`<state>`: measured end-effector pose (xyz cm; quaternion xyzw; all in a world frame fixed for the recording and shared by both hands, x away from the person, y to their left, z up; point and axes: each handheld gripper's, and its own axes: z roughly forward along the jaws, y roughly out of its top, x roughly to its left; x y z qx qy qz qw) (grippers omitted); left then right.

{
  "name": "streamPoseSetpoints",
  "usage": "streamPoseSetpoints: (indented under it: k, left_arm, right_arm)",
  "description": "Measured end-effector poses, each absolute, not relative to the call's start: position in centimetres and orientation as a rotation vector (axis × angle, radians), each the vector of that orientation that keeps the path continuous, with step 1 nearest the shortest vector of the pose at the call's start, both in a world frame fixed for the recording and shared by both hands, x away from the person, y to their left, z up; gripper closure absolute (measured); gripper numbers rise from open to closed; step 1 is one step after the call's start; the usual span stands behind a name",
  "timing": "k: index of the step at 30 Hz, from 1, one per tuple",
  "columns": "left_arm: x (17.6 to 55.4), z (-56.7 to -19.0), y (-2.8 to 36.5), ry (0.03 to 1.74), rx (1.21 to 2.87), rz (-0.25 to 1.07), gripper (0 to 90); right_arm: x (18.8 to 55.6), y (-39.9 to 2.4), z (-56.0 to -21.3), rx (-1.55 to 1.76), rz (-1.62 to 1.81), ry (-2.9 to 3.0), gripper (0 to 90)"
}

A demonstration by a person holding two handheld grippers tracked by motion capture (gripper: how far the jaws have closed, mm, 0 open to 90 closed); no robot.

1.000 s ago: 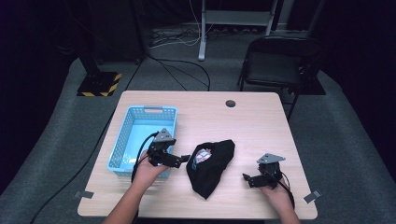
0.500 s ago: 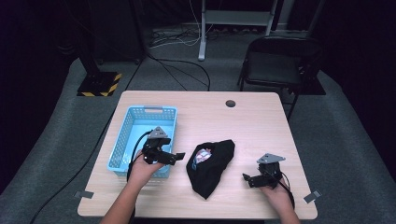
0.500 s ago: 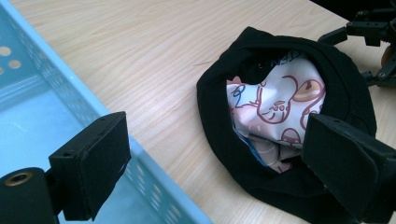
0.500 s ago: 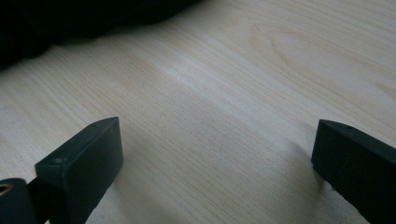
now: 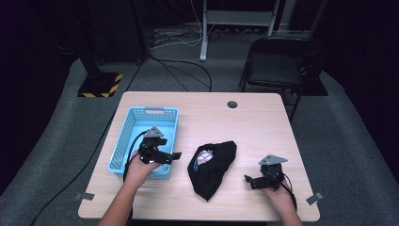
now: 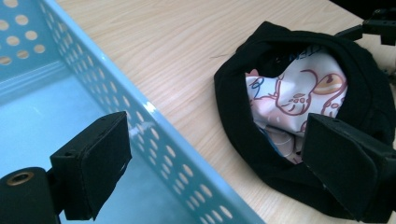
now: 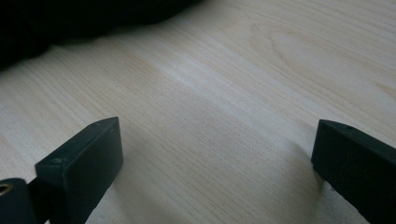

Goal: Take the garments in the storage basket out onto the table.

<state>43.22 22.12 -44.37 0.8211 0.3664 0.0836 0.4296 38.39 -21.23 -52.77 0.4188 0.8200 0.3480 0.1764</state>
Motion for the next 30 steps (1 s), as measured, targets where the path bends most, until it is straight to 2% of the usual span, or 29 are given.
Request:
streamPoseSetpoints:
  k: [12, 30]
  left_arm:
    - [43.5, -44.3, 23.2, 0.958, 2.066, 0.167, 8.3]
    - [43.8, -43.8, 25.1, 1.005, 2.041, 0.212, 8.4]
  right_arm:
    - [38.4, -21.2, -52.8, 1.186, 0.985, 2.321, 1.5]
    - [38.4, -21.2, -52.8, 1.186, 0.985, 2.321, 1.5]
